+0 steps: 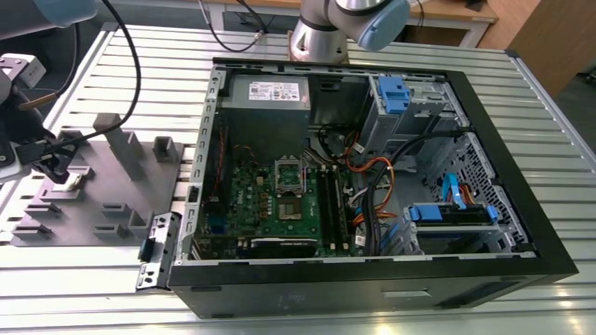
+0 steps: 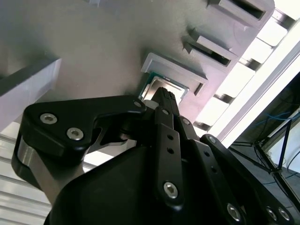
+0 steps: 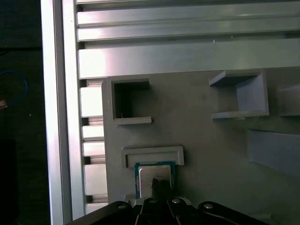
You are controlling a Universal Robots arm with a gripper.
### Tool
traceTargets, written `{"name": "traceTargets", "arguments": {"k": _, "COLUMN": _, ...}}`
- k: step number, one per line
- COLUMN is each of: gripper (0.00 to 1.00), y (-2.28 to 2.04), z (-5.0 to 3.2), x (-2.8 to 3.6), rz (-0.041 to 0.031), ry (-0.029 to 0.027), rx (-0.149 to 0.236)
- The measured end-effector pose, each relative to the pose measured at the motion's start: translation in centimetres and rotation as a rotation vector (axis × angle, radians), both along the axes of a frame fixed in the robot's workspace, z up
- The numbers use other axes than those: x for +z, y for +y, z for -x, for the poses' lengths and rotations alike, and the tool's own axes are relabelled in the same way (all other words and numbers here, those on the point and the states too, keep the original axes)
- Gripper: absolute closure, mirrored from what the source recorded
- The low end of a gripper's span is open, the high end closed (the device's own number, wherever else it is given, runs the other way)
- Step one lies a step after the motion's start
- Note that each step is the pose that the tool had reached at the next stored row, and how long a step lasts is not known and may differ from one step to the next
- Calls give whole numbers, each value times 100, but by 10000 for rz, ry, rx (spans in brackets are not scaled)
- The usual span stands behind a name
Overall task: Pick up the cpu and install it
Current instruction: 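Pick up the cpu and move it towards the insertion slot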
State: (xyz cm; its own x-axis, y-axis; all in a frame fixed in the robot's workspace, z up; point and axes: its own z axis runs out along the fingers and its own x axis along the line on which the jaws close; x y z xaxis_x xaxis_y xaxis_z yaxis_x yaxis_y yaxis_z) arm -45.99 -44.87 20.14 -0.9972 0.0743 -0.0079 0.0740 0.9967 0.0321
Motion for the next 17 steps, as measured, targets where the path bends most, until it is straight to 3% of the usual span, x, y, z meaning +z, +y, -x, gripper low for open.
{"name": "traceTargets", "arguments": {"k": 13, "gripper": 89, "y": 1, "z": 2, "x": -10, "rz": 7, "ry": 1, "rx": 47}}
{"name": "traceTargets", "arguments": {"k": 17, "gripper": 71, "y": 1, "z": 1, "x": -10, "rz": 7, "ry": 1, "rx": 49}}
